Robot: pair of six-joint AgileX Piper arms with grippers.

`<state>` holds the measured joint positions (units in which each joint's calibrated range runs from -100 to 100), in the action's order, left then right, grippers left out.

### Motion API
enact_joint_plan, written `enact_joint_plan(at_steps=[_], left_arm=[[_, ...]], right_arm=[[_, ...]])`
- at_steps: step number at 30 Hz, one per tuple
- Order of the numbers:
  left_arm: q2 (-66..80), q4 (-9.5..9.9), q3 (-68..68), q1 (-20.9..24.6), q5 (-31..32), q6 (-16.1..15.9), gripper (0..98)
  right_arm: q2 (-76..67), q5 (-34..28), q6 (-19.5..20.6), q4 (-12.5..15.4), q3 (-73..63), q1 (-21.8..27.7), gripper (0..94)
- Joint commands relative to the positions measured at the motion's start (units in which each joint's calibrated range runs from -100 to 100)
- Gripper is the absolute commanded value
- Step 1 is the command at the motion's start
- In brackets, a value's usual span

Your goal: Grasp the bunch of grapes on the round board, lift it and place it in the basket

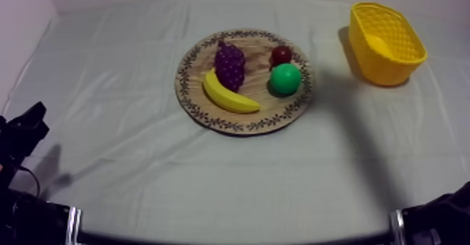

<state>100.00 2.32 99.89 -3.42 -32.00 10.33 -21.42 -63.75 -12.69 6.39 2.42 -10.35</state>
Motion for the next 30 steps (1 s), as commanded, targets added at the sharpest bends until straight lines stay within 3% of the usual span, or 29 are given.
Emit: enact_joint_plan(at_steps=[1, 19, 30], left_arm=[[0.00, 0.00, 0.00, -0.02, -0.01, 0.00, 0.1], [0.00, 0.00, 0.00, -0.02, -0.01, 0.00, 0.1], [0.00, 0.00, 0.00, -0.02, -0.01, 0.00, 0.1]], right_arm=[[3.50, -0.10, 0.66, -0.57, -2.06, -1.96, 0.7], [20.64, -2.50, 7.47, -5.62, -12.52, -12.12, 0.7], [29.73, -6.25, 11.04, -6.97, -20.88, -14.36, 0.7]])
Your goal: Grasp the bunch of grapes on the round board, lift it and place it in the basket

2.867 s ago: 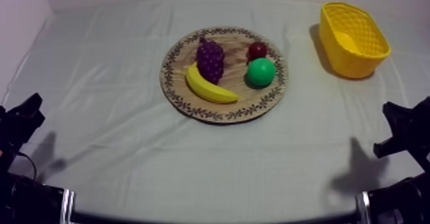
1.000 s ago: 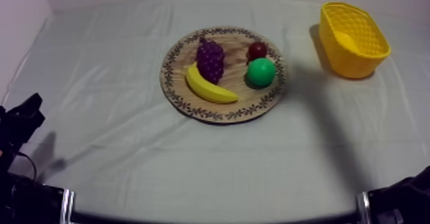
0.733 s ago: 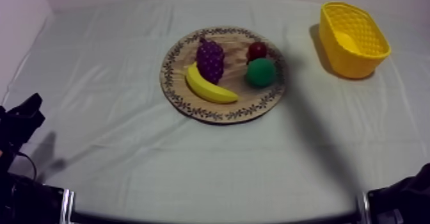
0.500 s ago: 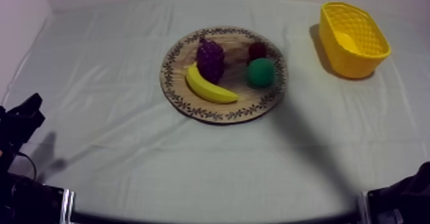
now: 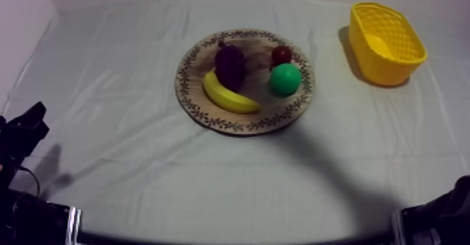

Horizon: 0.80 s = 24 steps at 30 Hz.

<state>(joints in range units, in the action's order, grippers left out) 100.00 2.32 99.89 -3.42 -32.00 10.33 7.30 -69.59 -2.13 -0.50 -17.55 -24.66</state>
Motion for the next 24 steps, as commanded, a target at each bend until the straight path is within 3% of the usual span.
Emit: enact_joint_plan(at_steps=[1, 10, 18, 24], left_arm=[[0.00, 0.00, 0.00, -0.02, -0.01, 0.00, 0.1], [0.00, 0.00, 0.00, -0.02, -0.01, 0.00, 0.1], [0.00, 0.00, 0.00, -0.02, -0.01, 0.00, 0.1], [0.00, 0.00, 0.00, -0.02, -0.01, 0.00, 0.1]], right_arm=[[1.76, -0.78, 0.89, -0.20, -1.69, -0.10, 0.7], [8.51, -7.03, 4.49, -0.83, -10.20, -0.97, 0.7], [12.03, -8.50, 6.45, -1.65, -13.10, -1.51, 0.7], [13.11, -8.81, 12.91, -5.24, -12.10, -3.19, 0.6]])
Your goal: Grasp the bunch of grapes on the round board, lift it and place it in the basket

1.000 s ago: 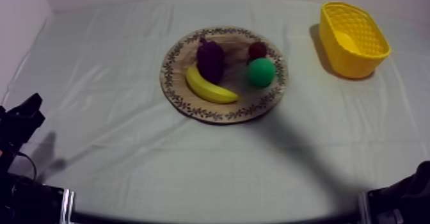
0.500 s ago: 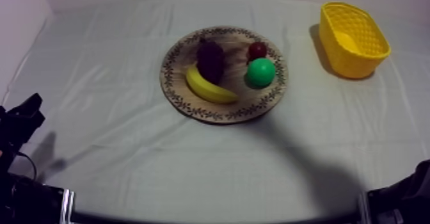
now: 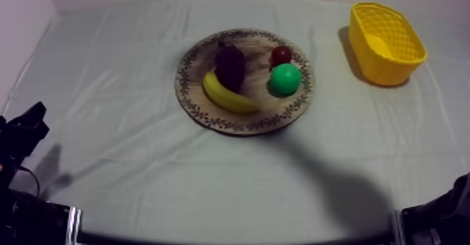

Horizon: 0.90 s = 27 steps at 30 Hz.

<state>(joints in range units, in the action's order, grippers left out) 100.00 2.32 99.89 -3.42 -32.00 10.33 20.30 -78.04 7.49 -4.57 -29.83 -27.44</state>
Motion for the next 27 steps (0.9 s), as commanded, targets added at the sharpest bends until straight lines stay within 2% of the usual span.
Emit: enact_joint_plan(at_steps=[1, 5, 14, 18, 27], left_arm=[[0.00, 0.00, 0.00, -0.02, -0.01, 0.00, 0.1], [0.00, 0.00, 0.00, -0.02, -0.01, 0.00, 0.1], [0.00, 0.00, 0.00, -0.02, -0.01, 0.00, 0.1], [0.00, 0.00, 0.00, -0.02, -0.01, 0.00, 0.1], [0.00, 0.00, 0.00, -0.02, -0.01, 0.00, 0.1]], right_arm=[[0.28, -0.93, 4.75, -2.00, 0.35, -0.83, 0.6], [0.88, -5.58, 9.54, -3.65, 0.24, -2.25, 0.6], [1.86, -16.47, 15.26, -0.61, -0.22, -1.74, 0.5], [1.92, -16.67, 15.99, 1.12, 2.08, -1.16, 0.5], [1.52, -14.44, 15.14, 1.49, 5.35, -1.41, 0.5]])
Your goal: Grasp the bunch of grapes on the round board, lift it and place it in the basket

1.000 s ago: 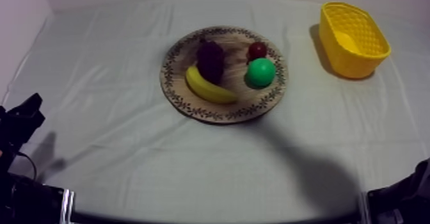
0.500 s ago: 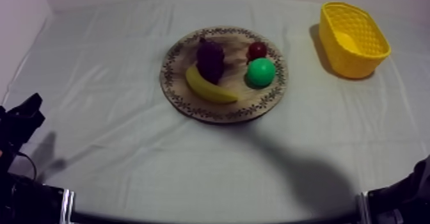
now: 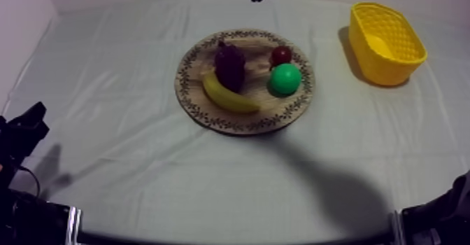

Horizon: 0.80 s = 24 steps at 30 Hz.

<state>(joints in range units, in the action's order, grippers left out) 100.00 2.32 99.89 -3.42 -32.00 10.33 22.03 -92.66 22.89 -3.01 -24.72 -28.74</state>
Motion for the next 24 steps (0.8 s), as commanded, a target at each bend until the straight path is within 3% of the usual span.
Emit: enact_joint_plan(at_steps=[1, 5, 8, 12, 16, 19, 24], left_arm=[[0.00, 0.00, 0.00, -0.02, -0.01, 0.00, 0.1], [0.00, 0.00, 0.00, -0.02, -0.01, 0.00, 0.1], [0.00, 0.00, 0.00, -0.02, -0.01, 0.00, 0.1], [0.00, 0.00, 0.00, -0.02, -0.01, 0.00, 0.1], [0.00, 0.00, 0.00, -0.02, -0.01, 0.00, 0.1], [0.00, 0.00, 0.00, -0.02, -0.01, 0.00, 0.1], [0.00, 0.00, 0.00, -0.02, -0.01, 0.00, 0.1]], right_arm=[[-0.31, 0.66, -0.53, -0.03, 0.70, -0.19, 0.5], [-0.78, 2.94, -0.42, 0.08, 3.31, -0.53, 5.5], [-1.17, 4.74, 0.61, 0.14, 5.74, -0.73, 23.4], [-1.72, 6.68, 1.44, 0.26, 8.30, -1.39, 54.0], [-1.99, 7.48, 1.71, -0.54, 9.38, -2.33, 74.1], [-2.05, 7.65, 1.76, -1.08, 9.60, -2.81, 82.1], [-1.66, 8.20, 1.89, -1.35, 9.49, -3.00, 86.9]])
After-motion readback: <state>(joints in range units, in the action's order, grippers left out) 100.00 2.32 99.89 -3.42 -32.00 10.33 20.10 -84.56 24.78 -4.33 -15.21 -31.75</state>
